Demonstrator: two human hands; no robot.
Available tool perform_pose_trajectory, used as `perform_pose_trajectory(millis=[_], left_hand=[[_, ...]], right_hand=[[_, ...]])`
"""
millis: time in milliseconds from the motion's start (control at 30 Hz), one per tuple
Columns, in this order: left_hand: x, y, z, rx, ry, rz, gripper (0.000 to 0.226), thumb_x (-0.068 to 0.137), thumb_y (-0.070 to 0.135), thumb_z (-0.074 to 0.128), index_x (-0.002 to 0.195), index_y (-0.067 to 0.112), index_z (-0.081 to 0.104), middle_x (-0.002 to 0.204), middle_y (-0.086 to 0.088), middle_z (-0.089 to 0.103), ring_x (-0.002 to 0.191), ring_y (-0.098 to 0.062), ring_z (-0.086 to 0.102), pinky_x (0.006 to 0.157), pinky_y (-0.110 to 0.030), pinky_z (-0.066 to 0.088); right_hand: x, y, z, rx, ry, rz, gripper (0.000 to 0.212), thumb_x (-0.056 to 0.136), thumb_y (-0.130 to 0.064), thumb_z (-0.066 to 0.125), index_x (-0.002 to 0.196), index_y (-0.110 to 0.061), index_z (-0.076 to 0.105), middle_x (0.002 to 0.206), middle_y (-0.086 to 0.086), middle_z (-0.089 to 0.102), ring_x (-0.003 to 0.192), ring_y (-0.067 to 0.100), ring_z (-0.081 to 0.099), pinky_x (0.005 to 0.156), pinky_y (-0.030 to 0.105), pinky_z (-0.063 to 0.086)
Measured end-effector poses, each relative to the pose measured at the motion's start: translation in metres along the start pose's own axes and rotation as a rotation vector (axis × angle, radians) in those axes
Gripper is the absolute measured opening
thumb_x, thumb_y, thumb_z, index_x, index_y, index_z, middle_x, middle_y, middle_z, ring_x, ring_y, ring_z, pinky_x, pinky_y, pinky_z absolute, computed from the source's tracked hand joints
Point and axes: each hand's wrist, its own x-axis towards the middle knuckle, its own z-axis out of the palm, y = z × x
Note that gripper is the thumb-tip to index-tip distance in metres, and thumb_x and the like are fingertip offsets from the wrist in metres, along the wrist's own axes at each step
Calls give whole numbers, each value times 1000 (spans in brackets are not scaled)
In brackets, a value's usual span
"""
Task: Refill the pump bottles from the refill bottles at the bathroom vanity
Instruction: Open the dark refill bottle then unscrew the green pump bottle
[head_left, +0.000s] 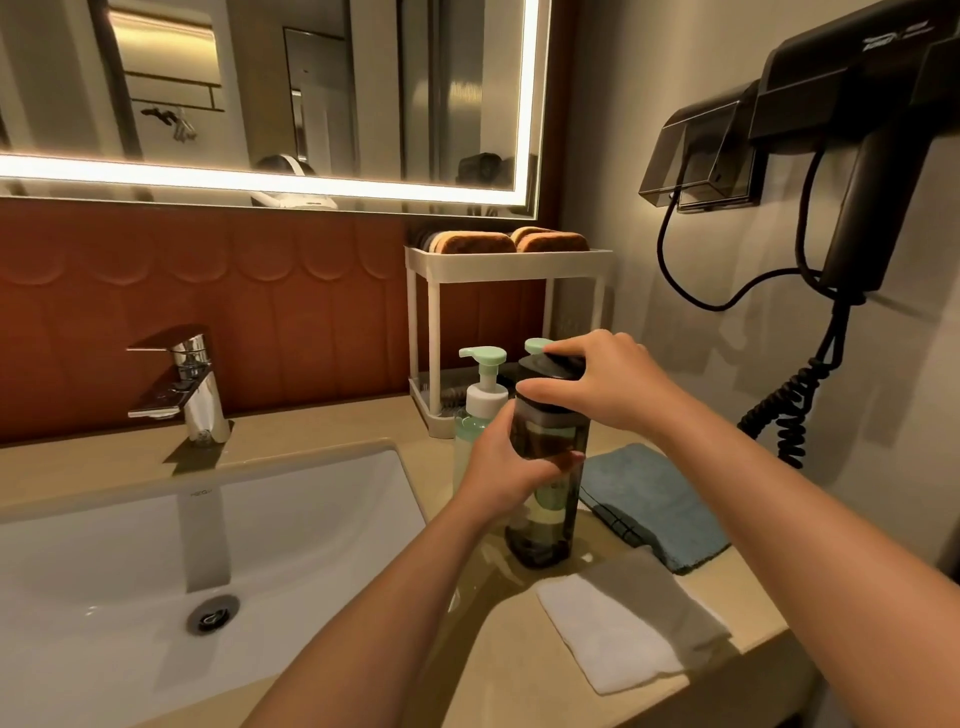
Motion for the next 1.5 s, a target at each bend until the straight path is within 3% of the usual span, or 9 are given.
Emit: perform_pose_trajectory(millis=[167,400,633,767,1000,1167,1333,1400,1500], left_hand=[[-4,-2,-7,-37,-9,-2,52,73,10,77,116,24,51,106,2,63,101,-12,60,83,-24,52],[-7,-3,-6,-45,-12,3,53,74,14,76,119,26,49,110,3,62,106,-14,58,84,-25,52],[-9,2,-5,-52,-29,-31,56,73,26,78,120,27,46,114,7,60,108,-8,56,88,-23,47],[-9,3,-3,-77,-25,-37,57,73,15,78,119,28,47,110,5,63,105,-8,58,88,-24,49],[-9,3,-4,-73,-27,-29,57,73,14,78,120,26,48,110,5,62,104,-8,58,83,-19,48],[-10,2,-4,-53,-36,-26,53,75,20,77,119,27,48,110,8,61,104,-5,55,80,-17,46],[-10,2,-5,-36,-31,-34,55,76,23,76,122,26,46,114,6,59,108,-9,55,90,-28,49],[-10,3,-5,-26,-30,-30,56,75,26,76,121,29,44,115,10,57,108,-5,53,92,-28,46],[-10,4,-5,-43,-39,-48,57,74,21,77,120,29,44,113,10,58,106,-4,53,94,-29,46]], right_hand=[[2,6,-1,264,-164,-5,60,80,-43,66,134,-25,48,132,-3,52,119,17,49,93,36,50],[2,29,-5,632,-482,49,66,84,-23,63,142,-30,31,137,-4,41,111,6,49,78,17,46],[11,-4,-15,-61,-236,89,93,65,-84,39,131,-18,49,125,5,47,111,22,49,87,35,47],[9,-33,-9,-513,-133,156,77,75,-81,35,108,-14,55,96,5,53,88,22,52,69,32,46],[21,-37,-19,-334,-280,178,50,80,-62,55,90,-14,47,71,0,47,80,19,54,57,22,43],[31,-30,-30,-209,-507,133,49,85,-42,60,126,-15,51,110,5,57,100,21,55,73,23,50],[31,-24,-41,11,-668,105,64,84,-9,63,139,-29,38,140,6,37,124,25,41,90,31,43],[27,-23,-40,64,-677,129,66,84,-19,65,141,-31,33,145,5,32,127,27,37,98,37,43],[22,-24,-32,-134,-532,160,77,80,-63,51,143,-25,27,145,2,35,128,25,39,97,38,43]])
